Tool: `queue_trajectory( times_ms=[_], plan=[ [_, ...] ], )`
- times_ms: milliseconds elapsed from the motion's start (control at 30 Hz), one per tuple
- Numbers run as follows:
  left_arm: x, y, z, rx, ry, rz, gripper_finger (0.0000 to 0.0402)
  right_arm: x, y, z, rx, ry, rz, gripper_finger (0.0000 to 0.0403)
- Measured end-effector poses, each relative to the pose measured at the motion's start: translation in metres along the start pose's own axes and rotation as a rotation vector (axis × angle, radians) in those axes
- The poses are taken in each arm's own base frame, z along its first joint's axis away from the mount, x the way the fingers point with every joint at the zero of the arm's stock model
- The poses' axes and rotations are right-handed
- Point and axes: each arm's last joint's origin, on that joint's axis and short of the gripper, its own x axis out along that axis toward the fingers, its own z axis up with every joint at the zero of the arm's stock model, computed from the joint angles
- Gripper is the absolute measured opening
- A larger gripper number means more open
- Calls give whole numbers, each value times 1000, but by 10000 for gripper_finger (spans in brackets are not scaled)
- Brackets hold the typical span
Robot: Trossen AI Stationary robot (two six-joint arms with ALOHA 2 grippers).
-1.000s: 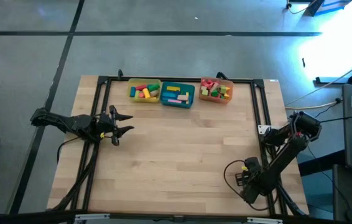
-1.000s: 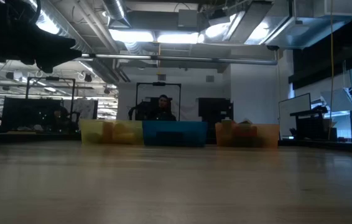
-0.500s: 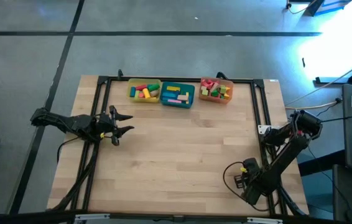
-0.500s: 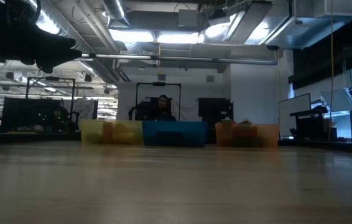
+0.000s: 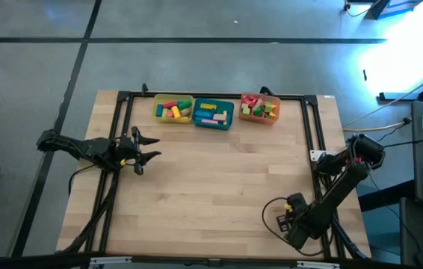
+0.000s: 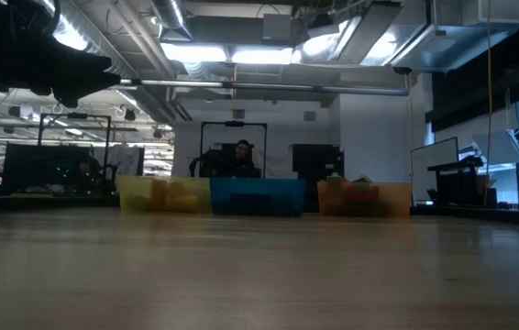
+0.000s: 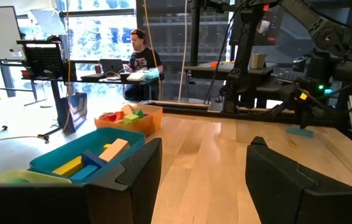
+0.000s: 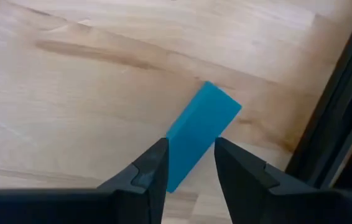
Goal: Sort blocks by size
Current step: Put the blue rectangle block into the blue bin
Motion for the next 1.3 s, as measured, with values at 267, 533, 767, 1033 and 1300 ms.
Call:
queue_trajectory(
  times_ms=[267, 533, 767, 1033, 1300],
  plan=[
    [0, 0, 0, -2, 0, 0, 198, 0, -1, -1, 75, 41, -35, 131],
    [0, 0, 0, -3, 0, 0, 198, 4, 1, -3, 173, 59, -64, 131],
    [0, 0, 0, -3, 0, 0, 198, 11, 10, -8, 181, 91, -25, 131],
    [0, 0, 0, -3, 0, -1, 198, 11, 9, -8, 166, 88, -31, 131],
    [0, 0, 0, -4, 0, 0, 198, 12, 6, -6, 202, 118, -124, 131]
  ],
)
